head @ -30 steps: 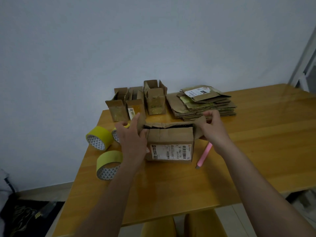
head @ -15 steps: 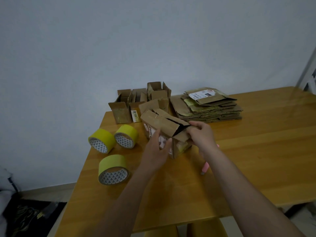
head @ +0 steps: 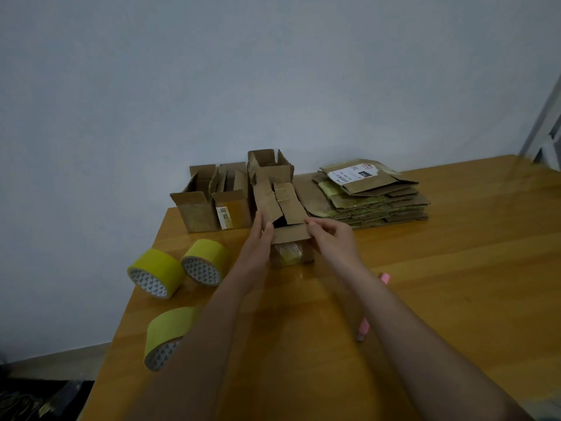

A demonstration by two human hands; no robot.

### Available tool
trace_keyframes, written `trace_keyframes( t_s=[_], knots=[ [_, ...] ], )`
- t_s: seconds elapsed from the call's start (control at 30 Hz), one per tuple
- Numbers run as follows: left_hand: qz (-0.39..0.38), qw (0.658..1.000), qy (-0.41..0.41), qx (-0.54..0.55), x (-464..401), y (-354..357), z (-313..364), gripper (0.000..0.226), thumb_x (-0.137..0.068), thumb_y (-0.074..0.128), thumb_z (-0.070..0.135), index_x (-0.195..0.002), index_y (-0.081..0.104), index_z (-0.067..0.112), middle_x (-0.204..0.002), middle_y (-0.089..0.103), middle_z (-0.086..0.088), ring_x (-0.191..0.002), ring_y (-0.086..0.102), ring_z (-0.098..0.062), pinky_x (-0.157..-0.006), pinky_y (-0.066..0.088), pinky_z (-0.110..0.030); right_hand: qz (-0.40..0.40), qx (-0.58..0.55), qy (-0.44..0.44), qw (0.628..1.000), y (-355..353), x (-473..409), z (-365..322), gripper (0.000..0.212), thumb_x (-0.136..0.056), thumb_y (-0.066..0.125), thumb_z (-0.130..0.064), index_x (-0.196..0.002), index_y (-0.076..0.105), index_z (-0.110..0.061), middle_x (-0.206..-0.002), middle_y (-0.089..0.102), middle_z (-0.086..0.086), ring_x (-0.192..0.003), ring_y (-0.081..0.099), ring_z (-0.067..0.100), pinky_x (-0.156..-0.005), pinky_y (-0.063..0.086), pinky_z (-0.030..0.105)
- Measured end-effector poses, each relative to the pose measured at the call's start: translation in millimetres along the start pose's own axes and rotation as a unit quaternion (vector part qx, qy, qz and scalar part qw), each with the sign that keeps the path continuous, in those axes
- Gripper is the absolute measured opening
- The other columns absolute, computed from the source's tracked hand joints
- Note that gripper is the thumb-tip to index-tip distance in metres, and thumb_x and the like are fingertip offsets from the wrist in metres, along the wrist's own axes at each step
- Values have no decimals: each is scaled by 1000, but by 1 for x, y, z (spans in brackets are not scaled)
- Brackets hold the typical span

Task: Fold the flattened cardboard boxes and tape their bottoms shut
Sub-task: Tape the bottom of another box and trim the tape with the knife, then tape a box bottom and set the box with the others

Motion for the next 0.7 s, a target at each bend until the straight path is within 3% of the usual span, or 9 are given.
trace_keyframes(
  t_s=[0.07,0.13,0.23,0.33,0.4,0.5,0.57,0.6,0.7],
  knots=[
    [8,999,-2,-46,-9,-2,6,55,-105,30,42,-155,12,30,-155,26,0,-130,36,-16,-102,35,-34,-39,2,-6,999,-5,-4,-3,24,-98,56,-27,-118,68,-23,-108,68,-7,-100,63,7,-79,55,23],
    [52,988,57,-136,-16,-7,21,46,-104,32,40,-146,35,21,-139,43,4,-129,41,-16,-103,37,-33,-59,1,-17,998,-15,-9,-5,21,-99,54,-30,-112,70,-26,-103,70,-9,-95,64,4,-79,55,23],
    [110,953,163,-230,-27,-6,55,53,-94,33,50,-130,48,13,-127,55,-10,-121,51,-30,-100,46,-49,25,-43,-22,999,-39,-29,-9,16,-99,53,-24,-99,70,-24,-101,69,-2,-94,65,12,-72,56,22],
    [111,919,232,-299,-38,20,92,42,-101,40,32,-137,45,11,-136,49,-7,-124,43,-16,-101,33,-28,129,-60,17,990,-65,-58,-7,11,-100,52,-20,-99,63,-17,-100,64,4,-88,63,16,-63,53,20],
    [61,898,267,-346,-48,52,111,41,-103,40,24,-142,43,12,-142,46,-6,-127,43,-15,-96,31,-19,169,-68,57,982,-79,-78,-1,9,-99,54,-19,-107,54,-15,-108,60,7,-88,61,17,-63,52,22],
    [-33,906,230,-353,-73,101,120,41,-102,40,19,-143,41,13,-138,48,-5,-113,54,-19,-75,41,-13,223,-66,92,968,-99,-106,11,18,-96,54,-16,-111,44,-18,-120,53,9,-86,59,16,-77,57,34],
    [-76,934,154,-313,-91,124,116,43,-100,40,14,-143,40,12,-132,49,-1,-91,57,-17,-60,43,-18,263,-14,92,960,-116,-123,19,26,-93,54,-16,-116,45,-23,-133,43,9,-104,55,24,-94,52,44],
    [-84,944,123,-295,-99,132,113,45,-99,39,12,-144,39,12,-135,47,-4,-89,56,-19,-57,42,-19,280,28,89,956,-125,-129,21,30,-92,54,-17,-119,48,-25,-139,38,9,-116,49,29,-101,46,47],
    [-77,966,57,-241,-121,150,99,49,-96,37,11,-145,37,11,-148,37,-11,-108,56,-26,-73,46,-30,284,106,82,949,-150,-143,23,26,-88,54,-19,-109,57,-35,-150,26,7,-137,28,33,-112,30,50]
  ],
)
Point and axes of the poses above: each hand's wrist, its own x-axis away from the middle knuckle, its own y-axis out of the palm, z = x × y, the point moved 3 cm from there along -x, towards the middle knuckle
